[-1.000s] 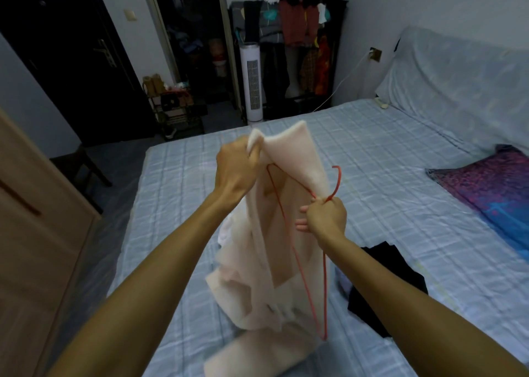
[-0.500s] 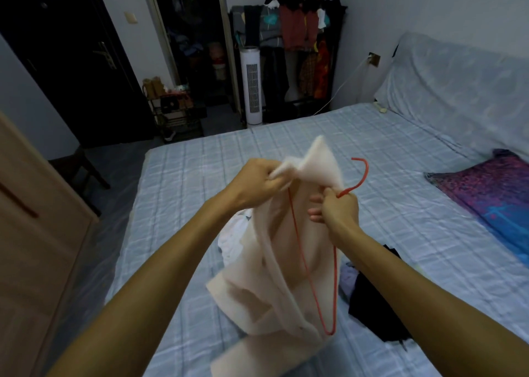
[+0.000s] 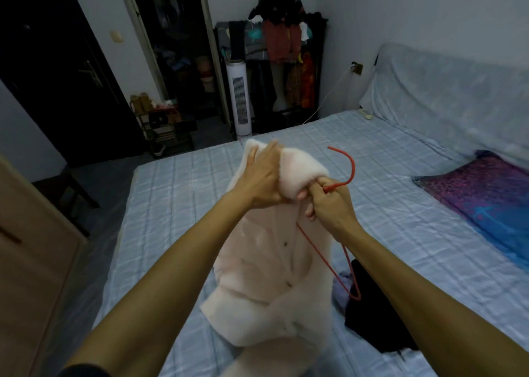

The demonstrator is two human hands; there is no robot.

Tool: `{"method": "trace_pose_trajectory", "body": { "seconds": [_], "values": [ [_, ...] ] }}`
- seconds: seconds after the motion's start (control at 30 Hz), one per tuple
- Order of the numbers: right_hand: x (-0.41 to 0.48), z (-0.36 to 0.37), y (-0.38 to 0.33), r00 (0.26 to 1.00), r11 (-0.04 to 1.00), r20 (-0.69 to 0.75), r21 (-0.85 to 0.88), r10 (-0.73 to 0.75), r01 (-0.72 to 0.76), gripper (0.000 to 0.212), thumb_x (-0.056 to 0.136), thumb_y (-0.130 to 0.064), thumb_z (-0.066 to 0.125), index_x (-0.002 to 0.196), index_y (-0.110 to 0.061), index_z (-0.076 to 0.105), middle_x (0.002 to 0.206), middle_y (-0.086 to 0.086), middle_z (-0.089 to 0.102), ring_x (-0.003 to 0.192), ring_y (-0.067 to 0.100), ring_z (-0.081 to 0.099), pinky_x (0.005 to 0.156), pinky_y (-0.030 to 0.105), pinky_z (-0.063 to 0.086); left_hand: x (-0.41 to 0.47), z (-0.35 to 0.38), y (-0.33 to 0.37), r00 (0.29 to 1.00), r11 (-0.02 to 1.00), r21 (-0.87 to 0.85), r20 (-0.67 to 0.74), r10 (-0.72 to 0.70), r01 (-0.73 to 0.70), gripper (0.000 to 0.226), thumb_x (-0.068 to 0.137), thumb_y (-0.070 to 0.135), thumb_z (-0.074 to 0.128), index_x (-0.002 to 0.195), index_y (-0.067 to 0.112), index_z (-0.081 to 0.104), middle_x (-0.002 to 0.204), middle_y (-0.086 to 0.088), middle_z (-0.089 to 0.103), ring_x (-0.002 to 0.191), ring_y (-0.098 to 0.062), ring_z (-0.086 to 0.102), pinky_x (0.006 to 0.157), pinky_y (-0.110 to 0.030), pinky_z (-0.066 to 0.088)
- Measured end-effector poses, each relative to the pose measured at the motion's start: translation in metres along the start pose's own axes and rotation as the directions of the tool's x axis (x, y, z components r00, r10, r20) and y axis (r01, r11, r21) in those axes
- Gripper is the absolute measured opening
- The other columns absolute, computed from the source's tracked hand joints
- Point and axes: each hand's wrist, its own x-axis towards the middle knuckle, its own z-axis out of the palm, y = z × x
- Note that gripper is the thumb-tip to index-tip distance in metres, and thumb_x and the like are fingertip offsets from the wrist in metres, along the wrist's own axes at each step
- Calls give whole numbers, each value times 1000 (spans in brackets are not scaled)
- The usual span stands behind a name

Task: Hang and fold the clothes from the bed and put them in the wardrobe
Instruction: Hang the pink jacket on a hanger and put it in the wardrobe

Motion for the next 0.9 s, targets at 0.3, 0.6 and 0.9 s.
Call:
{"method": "trace_pose_trajectory", "body": {
  "seconds": [0.3, 0.6, 0.9],
  "values": [
    [20, -20, 14, 963, 903, -69, -370, -261, 218, 15, 82, -29, 58, 88, -23, 71, 78, -3, 71, 75, 14, 65, 71, 32, 52, 13, 11, 2, 958, 949, -137, 5, -287, 284, 46, 76, 44, 65, 111, 14, 65, 108, -12, 68, 101, -32, 61, 84, -39, 47],
    [-34, -22, 112, 896, 896, -261, -367, -359, 252, 9, 71, -3, 52, 78, -10, 53, 82, 1, 52, 78, 20, 52, 73, 38, 46, -10, 14, -7, 843, 843, -125, -68, -533, 523, 37, 75, 40, 69, 101, 14, 63, 95, -11, 68, 90, -34, 62, 66, -32, 37],
    [-26, 9, 157, 940, 839, 59, -472, 337, -271, 70, 72, -57, 57, 127, -17, 46, 124, 9, 52, 110, 31, 55, 88, 48, 49, -40, -35, 2, 812, 834, -181, -195, -550, 521, 48, 65, 49, 66, 93, 11, 66, 90, -12, 68, 86, -34, 63, 70, -35, 46]
  ]
}}
